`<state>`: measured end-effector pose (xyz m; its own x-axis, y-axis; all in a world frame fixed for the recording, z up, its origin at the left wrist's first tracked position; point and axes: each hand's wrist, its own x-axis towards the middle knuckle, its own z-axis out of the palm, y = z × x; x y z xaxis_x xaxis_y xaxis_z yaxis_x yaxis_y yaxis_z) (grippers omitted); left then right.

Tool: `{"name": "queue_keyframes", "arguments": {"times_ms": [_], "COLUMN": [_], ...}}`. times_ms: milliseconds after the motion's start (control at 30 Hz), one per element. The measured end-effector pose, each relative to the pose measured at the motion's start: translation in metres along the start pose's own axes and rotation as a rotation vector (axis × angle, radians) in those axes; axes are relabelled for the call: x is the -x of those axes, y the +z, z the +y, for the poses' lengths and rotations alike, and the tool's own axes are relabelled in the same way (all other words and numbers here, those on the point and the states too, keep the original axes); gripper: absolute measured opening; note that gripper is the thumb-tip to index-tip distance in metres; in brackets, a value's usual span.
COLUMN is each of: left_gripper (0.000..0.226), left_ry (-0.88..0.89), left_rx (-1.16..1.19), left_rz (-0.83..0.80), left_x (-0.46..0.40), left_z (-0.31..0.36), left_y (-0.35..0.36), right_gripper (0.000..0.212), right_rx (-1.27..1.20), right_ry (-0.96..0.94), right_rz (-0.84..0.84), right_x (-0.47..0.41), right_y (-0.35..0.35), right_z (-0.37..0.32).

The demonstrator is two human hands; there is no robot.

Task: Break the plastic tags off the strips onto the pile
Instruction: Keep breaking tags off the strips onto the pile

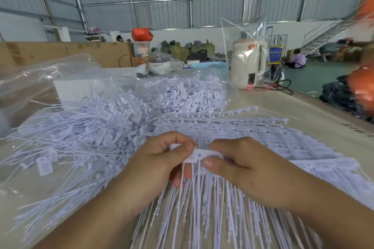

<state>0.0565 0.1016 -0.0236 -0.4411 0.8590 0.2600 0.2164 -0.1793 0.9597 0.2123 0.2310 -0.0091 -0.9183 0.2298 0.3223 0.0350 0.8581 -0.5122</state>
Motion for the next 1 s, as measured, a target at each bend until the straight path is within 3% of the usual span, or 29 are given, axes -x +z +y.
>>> {"name": "queue_keyframes", "arguments": {"times_ms": [267,533,700,767,867,1000], "left_gripper": [0.016,0.011,0.018,0.02,0.012,0.019], "left_ry": [-0.013,-0.101,-0.139,-0.124,-0.11,-0.037], "left_rx": [0.05,0.508,0.564,0.465,0.269,0.126], "left_rz": [0.006,0.126,0.392,0.432,0.267,0.009], "left_x": [0.001,0.004,-0.008,-0.012,-0.01,0.0], "left_z": [0.002,0.016,0.009,0.008,0.006,0.007], "left_y": [0.005,0.027,-0.014,-0.033,-0.026,0.003], "right_gripper": [0.034,0.035,0.043,0.037,0.021,0.041], "right_rx": [0.094,0.172,-0.034,-0.1,-0.074,0.156], "right_ry": [0.024,-0.045,-0.002,-0.02,-0.058,-0.116], "right_rz": [0.122,0.508,0.737,0.689,0.403,0.15], "right_x": [-0.001,-0.005,-0.009,-0.003,0.001,-0.001], "right_y": [0.0,0.017,0.003,-0.002,0.007,0.016], "right_z": [-0.005,-0.023,-0.018,-0.014,-0.018,-0.019]}}
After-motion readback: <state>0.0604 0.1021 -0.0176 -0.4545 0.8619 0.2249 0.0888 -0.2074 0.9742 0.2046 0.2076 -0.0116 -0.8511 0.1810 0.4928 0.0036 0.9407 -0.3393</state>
